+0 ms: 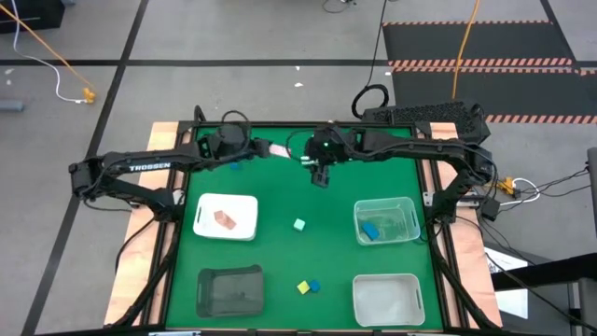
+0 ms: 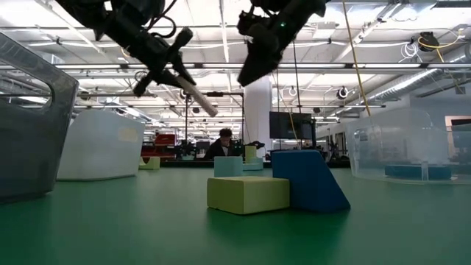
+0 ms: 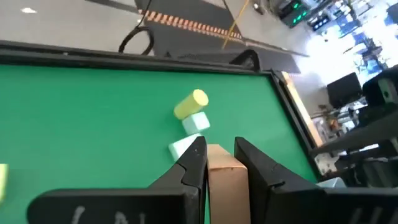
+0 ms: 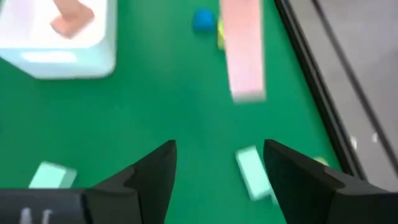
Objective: Sort & place blocks by color
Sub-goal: Put the light brown block into the white bin, then put the top center green block into the black bin
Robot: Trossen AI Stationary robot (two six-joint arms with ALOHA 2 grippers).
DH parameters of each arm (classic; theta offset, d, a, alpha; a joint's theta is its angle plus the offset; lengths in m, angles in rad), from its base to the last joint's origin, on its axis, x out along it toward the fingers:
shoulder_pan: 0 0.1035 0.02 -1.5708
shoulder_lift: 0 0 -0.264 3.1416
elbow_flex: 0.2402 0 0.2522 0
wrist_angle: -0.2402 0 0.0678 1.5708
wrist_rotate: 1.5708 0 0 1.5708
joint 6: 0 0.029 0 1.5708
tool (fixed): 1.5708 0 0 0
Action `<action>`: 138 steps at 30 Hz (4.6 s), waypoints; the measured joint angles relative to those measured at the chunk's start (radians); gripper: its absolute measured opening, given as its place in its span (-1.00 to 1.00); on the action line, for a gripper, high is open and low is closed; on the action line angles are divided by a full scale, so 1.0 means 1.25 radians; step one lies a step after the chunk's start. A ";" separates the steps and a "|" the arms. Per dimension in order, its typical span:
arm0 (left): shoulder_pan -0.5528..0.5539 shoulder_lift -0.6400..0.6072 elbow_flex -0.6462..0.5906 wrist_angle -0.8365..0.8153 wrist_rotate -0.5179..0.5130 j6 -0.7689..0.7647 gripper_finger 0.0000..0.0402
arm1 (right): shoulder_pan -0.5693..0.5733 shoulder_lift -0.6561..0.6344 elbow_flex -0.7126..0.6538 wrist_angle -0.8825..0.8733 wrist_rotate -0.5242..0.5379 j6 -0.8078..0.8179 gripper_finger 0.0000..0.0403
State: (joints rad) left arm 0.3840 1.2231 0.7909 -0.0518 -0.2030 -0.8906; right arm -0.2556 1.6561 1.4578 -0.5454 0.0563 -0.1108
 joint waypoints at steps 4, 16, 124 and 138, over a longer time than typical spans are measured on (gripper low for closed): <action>0.029 -0.063 0.000 -0.105 0.130 0.012 -0.73 | -0.036 -0.002 -0.003 -0.030 0.000 0.024 0.09; -0.074 -0.387 0.000 -0.615 0.255 -0.107 -0.73 | -0.073 -0.002 -0.131 0.082 -0.029 0.167 0.07; -0.258 -0.043 0.242 -0.218 -0.260 0.892 -0.05 | 0.003 -0.078 -0.301 0.997 0.048 0.624 -0.46; -0.299 0.086 0.242 0.111 -0.301 1.007 -0.05 | 0.058 -0.078 -0.301 1.035 0.108 0.556 -0.46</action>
State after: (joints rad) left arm 0.0102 1.3303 1.0935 0.0870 -0.5795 0.3679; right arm -0.1827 1.5585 1.0821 0.7487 0.1917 0.5842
